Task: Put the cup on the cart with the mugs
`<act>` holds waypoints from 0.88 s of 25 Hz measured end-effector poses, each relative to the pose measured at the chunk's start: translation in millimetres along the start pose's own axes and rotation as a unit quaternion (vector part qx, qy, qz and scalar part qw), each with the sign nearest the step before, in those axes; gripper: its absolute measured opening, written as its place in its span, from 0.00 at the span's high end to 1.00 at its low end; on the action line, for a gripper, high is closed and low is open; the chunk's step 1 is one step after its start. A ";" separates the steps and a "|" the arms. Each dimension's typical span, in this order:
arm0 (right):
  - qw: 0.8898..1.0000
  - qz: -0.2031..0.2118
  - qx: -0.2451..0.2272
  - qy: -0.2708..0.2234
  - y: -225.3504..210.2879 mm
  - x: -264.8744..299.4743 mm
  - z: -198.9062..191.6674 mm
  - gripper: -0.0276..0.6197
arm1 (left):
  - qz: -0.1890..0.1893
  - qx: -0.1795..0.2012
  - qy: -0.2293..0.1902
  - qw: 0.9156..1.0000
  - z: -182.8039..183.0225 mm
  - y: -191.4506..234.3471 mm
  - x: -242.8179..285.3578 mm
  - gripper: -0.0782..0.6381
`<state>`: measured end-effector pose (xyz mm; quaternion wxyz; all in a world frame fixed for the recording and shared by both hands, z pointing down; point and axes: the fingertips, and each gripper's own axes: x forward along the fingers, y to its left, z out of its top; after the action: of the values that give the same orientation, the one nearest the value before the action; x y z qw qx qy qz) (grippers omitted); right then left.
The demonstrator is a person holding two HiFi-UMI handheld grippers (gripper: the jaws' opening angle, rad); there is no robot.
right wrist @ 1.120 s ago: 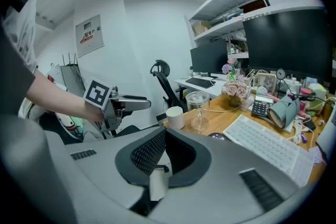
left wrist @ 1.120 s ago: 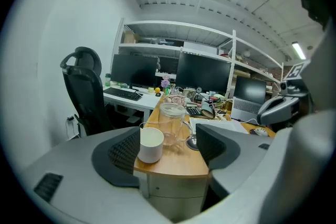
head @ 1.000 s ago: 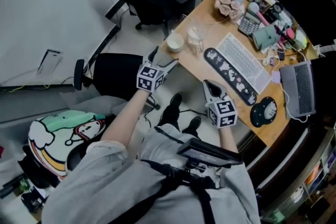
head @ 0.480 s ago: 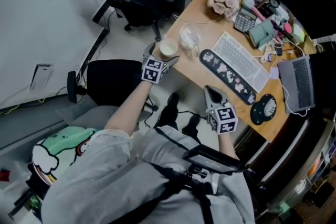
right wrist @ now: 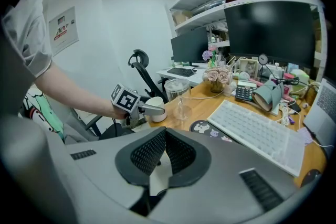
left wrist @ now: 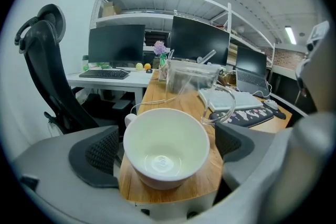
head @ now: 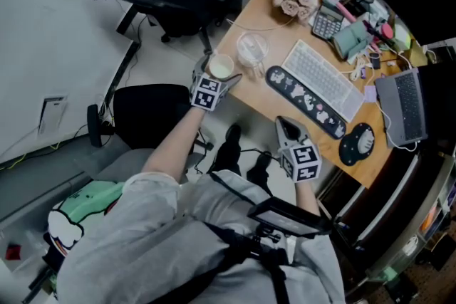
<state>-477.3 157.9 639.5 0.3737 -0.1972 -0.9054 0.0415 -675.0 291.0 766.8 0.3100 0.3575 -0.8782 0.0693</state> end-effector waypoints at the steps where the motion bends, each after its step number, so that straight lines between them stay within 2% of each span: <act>1: 1.000 -0.002 0.004 -0.001 -1.6 -0.1 -0.3 0.96 | 0.002 0.003 0.001 1.000 0.4 0.8 1.0 0.11; 3: 1.000 -0.003 0.013 -0.001 -4.4 -0.3 -2.0 0.96 | 0.006 0.012 0.004 1.000 1.4 2.0 1.3 0.14; 4: 1.000 -0.004 0.016 -0.001 -5.2 -0.4 -2.9 0.96 | 0.008 0.017 0.004 1.000 1.8 2.6 0.7 0.25; 5: 1.000 -0.004 0.018 0.000 -5.6 -0.4 -3.8 0.96 | 0.010 0.020 0.005 1.000 1.9 3.1 0.1 0.29; 11: 1.000 -0.003 0.018 -0.003 -5.6 0.5 -1.5 0.96 | 0.014 0.035 0.008 0.999 2.1 3.4 -1.3 0.29; 15: 1.000 -0.002 0.017 -0.007 -4.5 1.8 -1.4 0.96 | 0.016 0.027 0.007 0.999 6.0 7.0 -6.5 0.29; 22: 1.000 0.006 0.007 -0.016 0.9 -0.5 0.5 0.96 | 0.024 0.029 0.009 0.999 32.5 9.8 -39.6 0.29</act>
<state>-477.0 158.6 638.5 0.3601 -0.1993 -0.9098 0.0538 -675.8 310.3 718.4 0.3058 0.3446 -0.8812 0.1057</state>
